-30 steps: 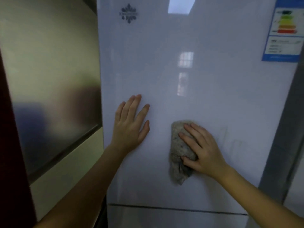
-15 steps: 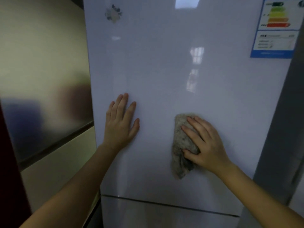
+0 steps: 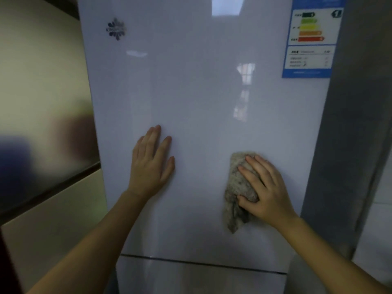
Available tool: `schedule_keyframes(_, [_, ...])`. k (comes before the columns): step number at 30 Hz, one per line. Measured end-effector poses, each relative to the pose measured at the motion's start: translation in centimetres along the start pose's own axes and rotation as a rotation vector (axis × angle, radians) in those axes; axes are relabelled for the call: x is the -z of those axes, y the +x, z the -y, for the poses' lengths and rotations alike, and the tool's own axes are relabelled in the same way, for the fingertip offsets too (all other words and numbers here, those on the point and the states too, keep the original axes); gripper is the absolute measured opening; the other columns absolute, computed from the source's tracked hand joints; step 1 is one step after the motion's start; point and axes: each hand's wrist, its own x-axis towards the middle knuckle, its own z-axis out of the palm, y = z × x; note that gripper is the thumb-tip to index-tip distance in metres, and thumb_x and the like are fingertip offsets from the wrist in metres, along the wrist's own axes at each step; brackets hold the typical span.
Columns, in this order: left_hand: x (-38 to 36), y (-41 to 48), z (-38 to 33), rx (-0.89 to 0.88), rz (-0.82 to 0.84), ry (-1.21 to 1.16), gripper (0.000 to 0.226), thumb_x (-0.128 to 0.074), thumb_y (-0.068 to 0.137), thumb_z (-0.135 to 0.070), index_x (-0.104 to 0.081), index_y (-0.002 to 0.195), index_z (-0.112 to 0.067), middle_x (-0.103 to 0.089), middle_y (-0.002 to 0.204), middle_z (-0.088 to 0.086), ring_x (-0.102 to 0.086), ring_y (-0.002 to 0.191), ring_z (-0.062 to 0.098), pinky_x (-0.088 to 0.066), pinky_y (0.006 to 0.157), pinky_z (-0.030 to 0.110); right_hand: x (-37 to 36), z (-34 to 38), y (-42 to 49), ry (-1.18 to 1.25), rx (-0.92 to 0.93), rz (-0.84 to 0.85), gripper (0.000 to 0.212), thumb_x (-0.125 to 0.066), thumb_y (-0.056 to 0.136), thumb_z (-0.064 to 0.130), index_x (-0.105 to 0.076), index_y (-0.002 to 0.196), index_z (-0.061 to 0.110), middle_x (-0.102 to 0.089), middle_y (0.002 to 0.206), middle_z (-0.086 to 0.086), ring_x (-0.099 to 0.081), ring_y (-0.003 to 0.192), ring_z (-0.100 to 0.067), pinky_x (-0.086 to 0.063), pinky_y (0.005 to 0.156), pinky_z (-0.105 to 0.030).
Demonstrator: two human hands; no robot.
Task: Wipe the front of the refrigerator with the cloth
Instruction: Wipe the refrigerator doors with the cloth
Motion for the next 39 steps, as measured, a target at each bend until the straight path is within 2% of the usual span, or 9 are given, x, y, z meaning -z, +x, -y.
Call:
schedule_keyframes(3, [-0.5,-0.2,-0.2,0.021,0.005,0.017,0.054,-0.056,0.097,-0.032,-0.051,0.144,-0.006,-0.036,0.161,0.023,-0.033,0.15,0.038,-0.031,0.121,0.055,-1.3,1.6,0.0,0.022,-0.026,0.009,0.066,-0.062,0.093,0.047,-0.051,0.148,0.012,-0.04,0.16,-0.012,-0.033,0.151,-0.032,-0.03,0.122,-0.054])
schedule_keyframes(9, [-1.0,-0.4,-0.2,0.024,-0.01,0.012,0.056,-0.054,0.098,-0.032,-0.047,0.146,-0.006,-0.034,0.162,0.022,-0.03,0.152,0.037,-0.028,0.123,0.056,-1.6,1.2,-2.7,0.025,0.146,0.096,0.068,-0.062,0.094,0.05,-0.047,0.151,0.016,-0.036,0.163,-0.007,-0.033,0.152,-0.03,-0.033,0.121,-0.053])
schedule_keyframes(14, [-0.9,-0.4,-0.5,0.039,-0.005,0.016,0.056,-0.052,0.098,-0.032,-0.047,0.146,-0.005,-0.034,0.161,0.024,-0.03,0.151,0.038,-0.028,0.122,0.057,1.1,-1.8,-2.3,-0.033,0.025,0.02,0.065,-0.06,0.095,0.048,-0.052,0.147,0.01,-0.041,0.159,-0.012,-0.032,0.152,-0.03,-0.033,0.121,-0.054])
schedule_keyframes(19, [-0.8,-0.3,-0.8,0.057,0.002,0.02,0.056,-0.051,0.098,-0.032,-0.048,0.146,-0.003,-0.034,0.161,0.024,-0.031,0.151,0.039,-0.027,0.123,0.056,0.6,0.0,1.5,0.018,-0.056,-0.016,0.069,-0.066,0.09,0.044,-0.051,0.148,0.01,-0.04,0.159,-0.014,-0.03,0.152,-0.03,-0.026,0.125,-0.051])
schedule_keyframes(24, [-0.6,-0.4,-0.8,0.061,0.019,0.03,0.058,-0.051,0.098,-0.034,-0.048,0.147,-0.004,-0.034,0.162,0.023,-0.031,0.151,0.038,-0.027,0.123,0.054,-1.7,2.3,0.1,0.059,0.117,0.066,0.069,-0.068,0.089,0.046,-0.052,0.147,0.013,-0.041,0.16,-0.011,-0.032,0.152,-0.03,-0.029,0.123,-0.051])
schedule_keyframes(28, [-0.7,-0.5,-0.5,0.054,0.025,0.033,0.058,-0.051,0.099,-0.035,-0.046,0.148,-0.005,-0.032,0.163,0.022,-0.03,0.152,0.038,-0.027,0.123,0.054,-0.8,0.7,-3.9,0.024,0.191,0.145,0.069,-0.064,0.092,0.049,-0.049,0.15,0.015,-0.042,0.16,-0.009,-0.033,0.152,-0.028,-0.033,0.122,-0.052])
schedule_keyframes(35, [-0.6,-0.4,-0.4,0.041,0.024,0.024,0.057,-0.05,0.099,-0.036,-0.047,0.147,-0.005,-0.032,0.163,0.022,-0.03,0.152,0.038,-0.027,0.122,0.054,4.0,-4.2,-3.6,-0.046,0.049,0.103,0.069,-0.065,0.092,0.046,-0.049,0.149,0.011,-0.039,0.16,-0.011,-0.033,0.151,-0.031,-0.033,0.121,-0.055])
schedule_keyframes(39, [-0.2,-0.6,0.9,-0.056,0.028,0.051,0.055,-0.048,0.101,-0.037,-0.049,0.146,-0.004,-0.033,0.162,0.023,-0.033,0.15,0.04,-0.03,0.12,0.053,4.2,-4.0,-3.2,-0.05,0.019,0.103,0.069,-0.065,0.09,0.043,-0.05,0.148,0.009,-0.039,0.159,-0.014,-0.033,0.15,-0.033,-0.032,0.121,-0.056])
